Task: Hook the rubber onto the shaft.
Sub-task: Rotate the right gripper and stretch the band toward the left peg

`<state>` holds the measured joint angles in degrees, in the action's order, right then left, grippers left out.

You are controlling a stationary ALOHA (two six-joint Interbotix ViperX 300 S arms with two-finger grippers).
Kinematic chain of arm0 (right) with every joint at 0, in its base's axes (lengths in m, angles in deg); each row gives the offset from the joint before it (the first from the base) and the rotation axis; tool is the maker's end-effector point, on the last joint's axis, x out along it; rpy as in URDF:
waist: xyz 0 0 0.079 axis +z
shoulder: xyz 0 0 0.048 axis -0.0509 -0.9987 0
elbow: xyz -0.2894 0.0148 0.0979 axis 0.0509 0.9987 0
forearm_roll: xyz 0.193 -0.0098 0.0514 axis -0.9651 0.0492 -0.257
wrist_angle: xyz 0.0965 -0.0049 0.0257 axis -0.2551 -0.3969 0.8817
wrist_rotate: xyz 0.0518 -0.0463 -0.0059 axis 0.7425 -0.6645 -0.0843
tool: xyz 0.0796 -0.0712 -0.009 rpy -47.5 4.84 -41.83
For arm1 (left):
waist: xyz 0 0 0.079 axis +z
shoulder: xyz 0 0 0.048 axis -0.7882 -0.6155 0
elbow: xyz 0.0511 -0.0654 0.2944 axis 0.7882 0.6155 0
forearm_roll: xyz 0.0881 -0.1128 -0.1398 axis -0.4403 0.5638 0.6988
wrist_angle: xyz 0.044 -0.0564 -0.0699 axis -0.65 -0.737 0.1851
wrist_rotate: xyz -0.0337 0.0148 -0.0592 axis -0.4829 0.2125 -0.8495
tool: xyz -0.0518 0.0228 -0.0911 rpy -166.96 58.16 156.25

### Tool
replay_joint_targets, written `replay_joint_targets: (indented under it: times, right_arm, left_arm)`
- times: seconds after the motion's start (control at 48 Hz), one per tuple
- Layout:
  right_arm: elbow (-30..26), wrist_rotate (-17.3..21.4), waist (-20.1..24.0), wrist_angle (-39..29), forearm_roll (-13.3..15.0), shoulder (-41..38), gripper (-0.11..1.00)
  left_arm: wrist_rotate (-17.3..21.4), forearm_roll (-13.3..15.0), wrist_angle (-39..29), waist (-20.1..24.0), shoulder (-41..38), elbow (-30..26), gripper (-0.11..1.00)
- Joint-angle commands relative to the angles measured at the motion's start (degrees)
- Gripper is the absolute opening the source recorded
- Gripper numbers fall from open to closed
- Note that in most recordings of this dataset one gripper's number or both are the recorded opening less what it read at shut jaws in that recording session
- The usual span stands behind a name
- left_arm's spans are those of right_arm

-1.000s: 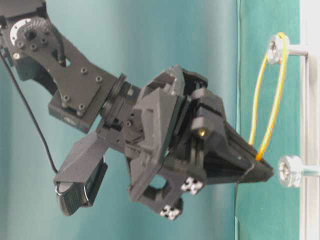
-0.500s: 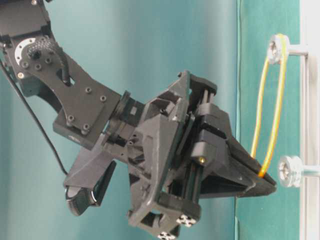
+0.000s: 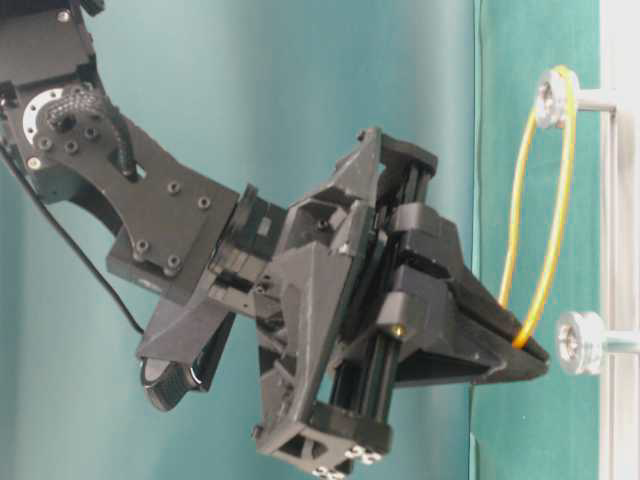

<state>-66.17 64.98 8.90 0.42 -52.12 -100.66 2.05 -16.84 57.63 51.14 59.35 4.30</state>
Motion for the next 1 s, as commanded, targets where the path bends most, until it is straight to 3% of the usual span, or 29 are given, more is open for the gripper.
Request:
replay_joint_targets:
  times: [0.0, 0.312, 0.979]
  right_arm:
    - [-2.55, 0.26, -0.18, 0.18, 0.35, 0.53, 0.05]
    - [-6.5, 0.35, -0.35, -0.53, 0.35, -2.2, 0.05]
    - [-6.68, 1.85, -0.79, -2.37, 0.44, -3.52, 0.05]
  left_arm:
    - [0.0, -0.18, 0.18, -0.18, -0.44, -0.7, 0.0]
    - [-0.09, -0.18, 0.18, -0.18, -0.44, -0.7, 0.0]
    - [-1.67, -0.18, 0.18, -0.18, -0.44, -0.7, 0.0]
